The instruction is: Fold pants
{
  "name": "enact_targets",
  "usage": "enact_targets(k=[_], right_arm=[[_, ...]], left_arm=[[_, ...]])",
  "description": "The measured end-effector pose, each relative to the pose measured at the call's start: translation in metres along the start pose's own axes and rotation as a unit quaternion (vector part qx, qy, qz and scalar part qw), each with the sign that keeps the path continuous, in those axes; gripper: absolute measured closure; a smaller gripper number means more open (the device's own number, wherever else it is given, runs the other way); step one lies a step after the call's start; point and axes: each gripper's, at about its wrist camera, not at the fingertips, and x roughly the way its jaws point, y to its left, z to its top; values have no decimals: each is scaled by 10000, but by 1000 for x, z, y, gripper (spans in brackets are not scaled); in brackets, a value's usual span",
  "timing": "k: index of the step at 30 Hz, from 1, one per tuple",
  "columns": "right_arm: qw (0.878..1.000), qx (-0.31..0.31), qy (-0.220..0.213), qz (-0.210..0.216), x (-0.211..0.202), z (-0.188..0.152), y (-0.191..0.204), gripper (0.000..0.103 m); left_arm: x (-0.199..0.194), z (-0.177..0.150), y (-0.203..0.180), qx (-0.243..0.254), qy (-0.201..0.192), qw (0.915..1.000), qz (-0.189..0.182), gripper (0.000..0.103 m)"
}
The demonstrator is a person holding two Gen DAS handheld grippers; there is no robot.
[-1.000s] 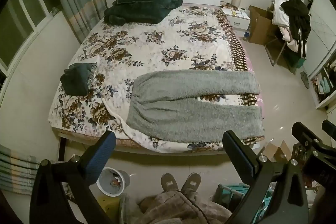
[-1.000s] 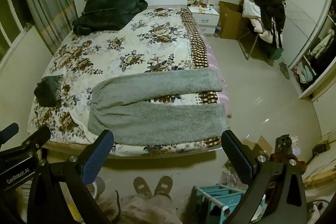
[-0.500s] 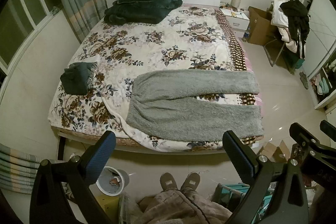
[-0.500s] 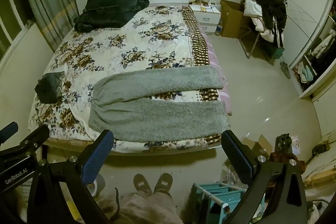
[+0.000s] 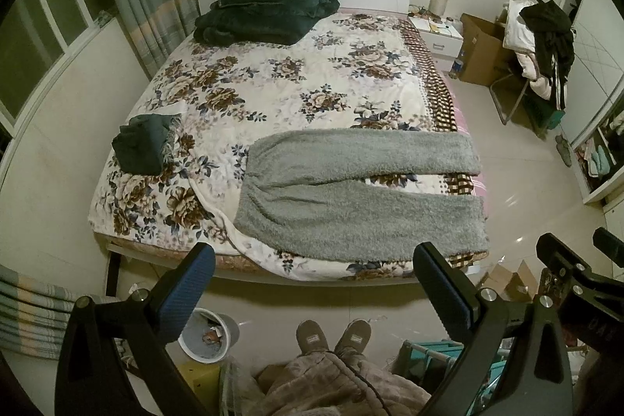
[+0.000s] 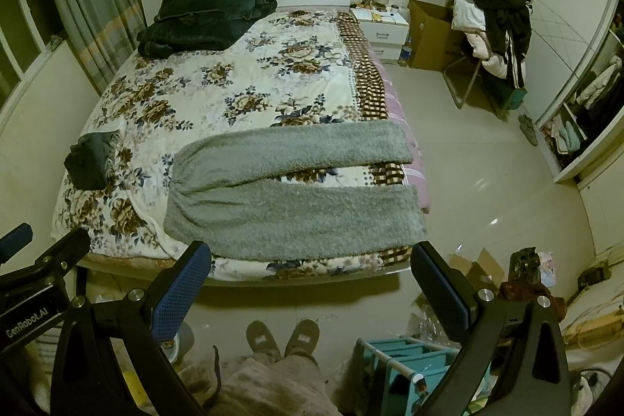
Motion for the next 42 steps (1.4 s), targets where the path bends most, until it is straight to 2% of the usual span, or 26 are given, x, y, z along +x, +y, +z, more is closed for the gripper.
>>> enact_targets(k=[29,35,42], right_arm=[[10000,-27,-33,-39,-2,-3,2,0],[10000,-32,-36,-43,-3,-2,3,0],[10000,-32,-44,-47,-5,-4,3,0]], left_arm=[[6,-9,1,3,-38,10000,-7,0],[-2,-21,-4,1,-52,10000,-24,0],[-4,-19,-5,-3,-66,10000,-39,0]])
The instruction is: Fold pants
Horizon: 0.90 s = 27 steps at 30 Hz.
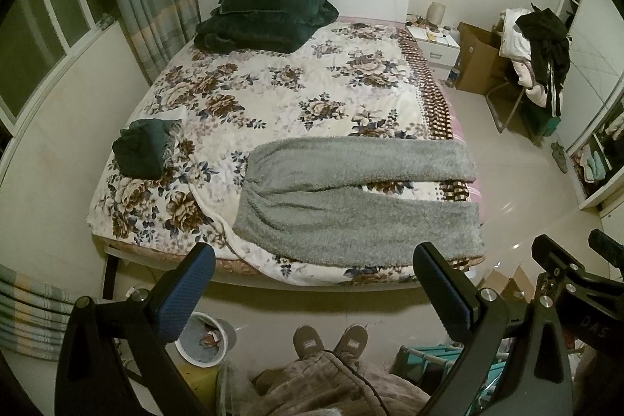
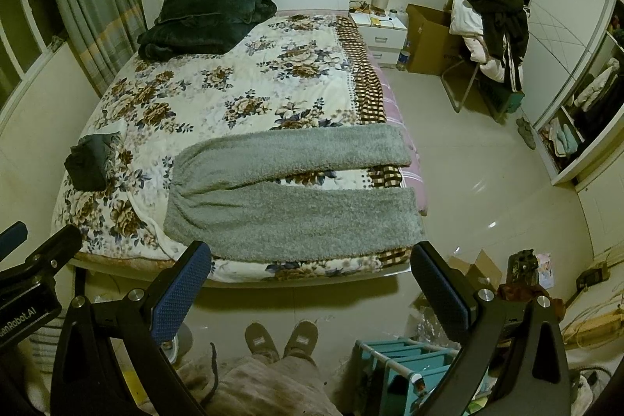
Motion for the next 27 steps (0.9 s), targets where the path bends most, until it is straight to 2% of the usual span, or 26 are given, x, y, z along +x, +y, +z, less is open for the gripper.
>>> enact_targets(k=[11,14,20,27], right_arm=[[10000,32,1,-14,-4,-2,1,0],[10000,64,-16,-36,-6,6,0,0],[9988,267,-262,-330,20,29,-2,0],[9980,216,-282,-530,100,75,-8,0]], left_arm=[[-13,20,-14,-2,-16,10000,-7,0],[-12,29,-17,-24,-152,9999,68,0],[23,77,-16,-162,-476,9984,245,0],[105,116,-11,-149,-250,9991,297,0]])
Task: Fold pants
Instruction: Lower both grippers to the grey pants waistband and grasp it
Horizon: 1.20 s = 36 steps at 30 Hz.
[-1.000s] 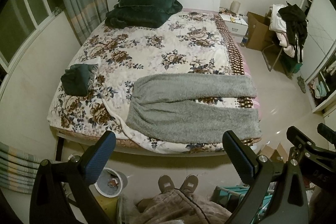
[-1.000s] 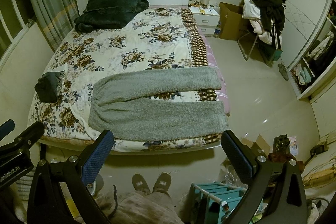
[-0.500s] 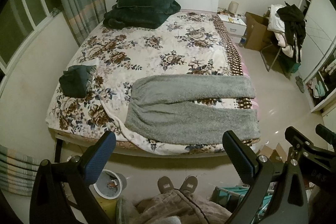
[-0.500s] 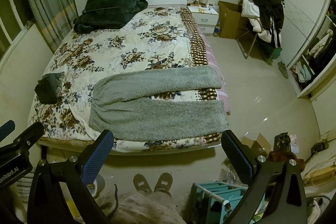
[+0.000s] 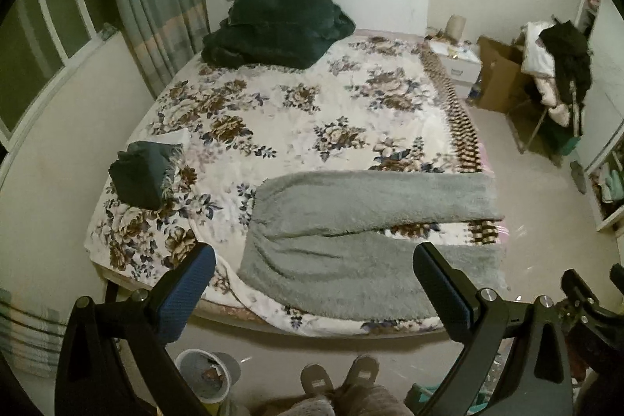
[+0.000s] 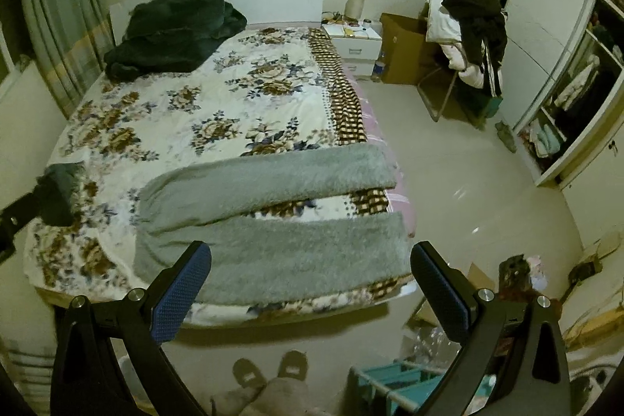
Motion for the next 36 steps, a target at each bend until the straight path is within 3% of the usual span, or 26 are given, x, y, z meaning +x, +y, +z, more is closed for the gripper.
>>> enact_targets(k=[9,15,20,29,36], right_arm=[[9994,-201,272,15,166,77,-7,0],[9951,-385,808,422,323,138,-10,0],[9894,-630,1148,633,453,167,8,0],[9821,-1202,1396,390,644,182,54,0],[9672,-1774,1816,71,766,145,76,0]], left_arm=[[119,48,-39,18,305,9994,176,0],[202,79,-69,-219,561,9980,214,0],[280,100,-79,-278,685,9966,353,0],[451,113,-100,145,1149,9924,406,0],[580,94,-138,885,1681,9811,356,0]])
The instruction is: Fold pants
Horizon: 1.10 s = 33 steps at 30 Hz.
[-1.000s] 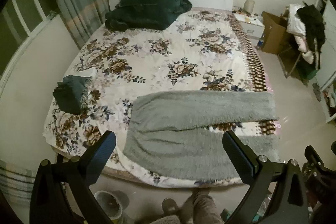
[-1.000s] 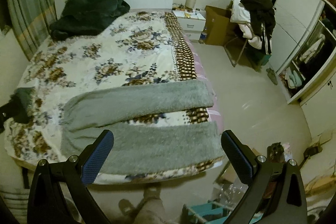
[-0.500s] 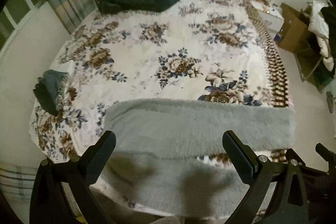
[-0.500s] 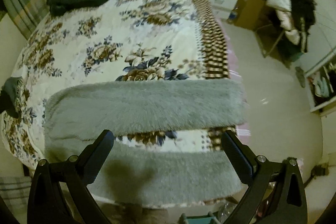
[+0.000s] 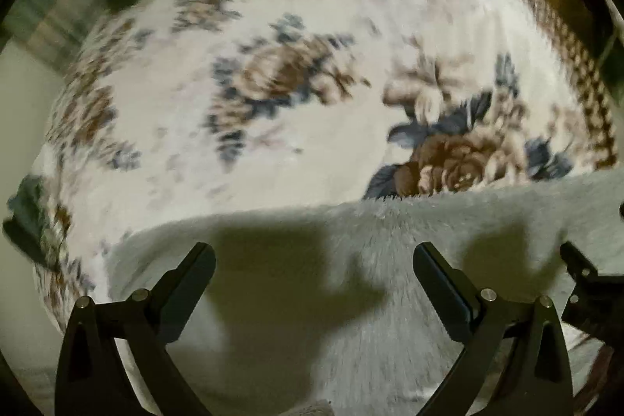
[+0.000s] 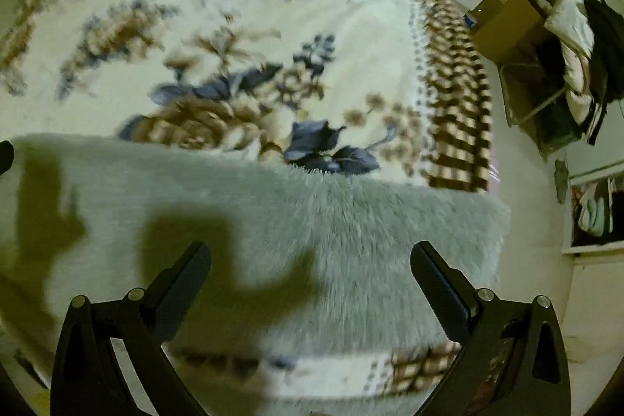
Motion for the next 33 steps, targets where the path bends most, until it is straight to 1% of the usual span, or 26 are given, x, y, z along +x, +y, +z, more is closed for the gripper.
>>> enact_targets(k=[3,6,9,11,12,13,14,16,17,18,19,20,21,22,23,24,25,26,28,29,31,33], right_arm=[[9990,-349,242,-129,51,6,15,0],[9971,-616,410,-203,81,8,25,0],[9942,-860,632,-103,105,15,31,0],[9922,-969,782,-3,116,21,33,0],[9913,-1024,824,40,119,23,33,0],[9899,-1100,893,70,122,25,34,0],[9885,-1178,943,109,126,27,35,0],[9859,-1316,1010,221,131,29,36,2],[9846,-1353,1057,327,133,29,36,7],[9840,-1364,1077,383,132,31,37,10],[9836,-1369,1081,469,131,32,37,15],[9830,-1395,1072,533,130,32,38,20],[9831,-1393,1033,587,127,32,39,29],[9838,-1332,1009,644,122,33,38,44],[9847,-1250,993,691,118,32,38,62],[9864,-1152,946,694,113,32,37,72],[9886,-1040,866,660,106,33,35,86],[9906,-945,779,610,98,32,33,89],[9943,-704,592,546,78,28,28,92],[9957,-602,480,513,65,24,25,92],[9977,-486,231,401,39,15,24,93],[9986,-378,12,366,13,2,22,93]], left_arm=[[43,10,-23,478,258,9985,-63,0],[76,15,-43,902,467,9948,-117,0],[97,17,-56,1249,535,9906,-149,0],[106,18,-59,1353,532,9890,-259,1],[108,19,-59,1354,534,9888,-333,3],[109,19,-59,1351,530,9884,-455,10],[110,19,-58,1348,517,9880,-554,14],[111,18,-57,1358,485,9864,-784,34],[110,17,-58,1409,441,9849,-900,41],[108,16,-60,1466,396,9838,-953,58],[105,15,-62,1514,333,9829,-989,76],[102,13,-65,1562,281,9821,-1015,84],[98,13,-67,1623,197,9820,-945,92],[94,13,-67,1648,147,9820,-913,94],[91,12,-66,1622,119,9823,-928,95],[88,12,-63,1574,85,9828,-963,96],[82,11,-60,1516,42,9833,-1008,97],[74,10,-56,1439,-29,9839,-1061,97],[57,7,-47,1326,-161,9847,-1119,98],[46,4,-42,1253,-246,9853,-1136,99],[20,-5,-34,1029,-326,9855,-1313,101],[0,-18,-35,900,-496,9859,-1324,101]])
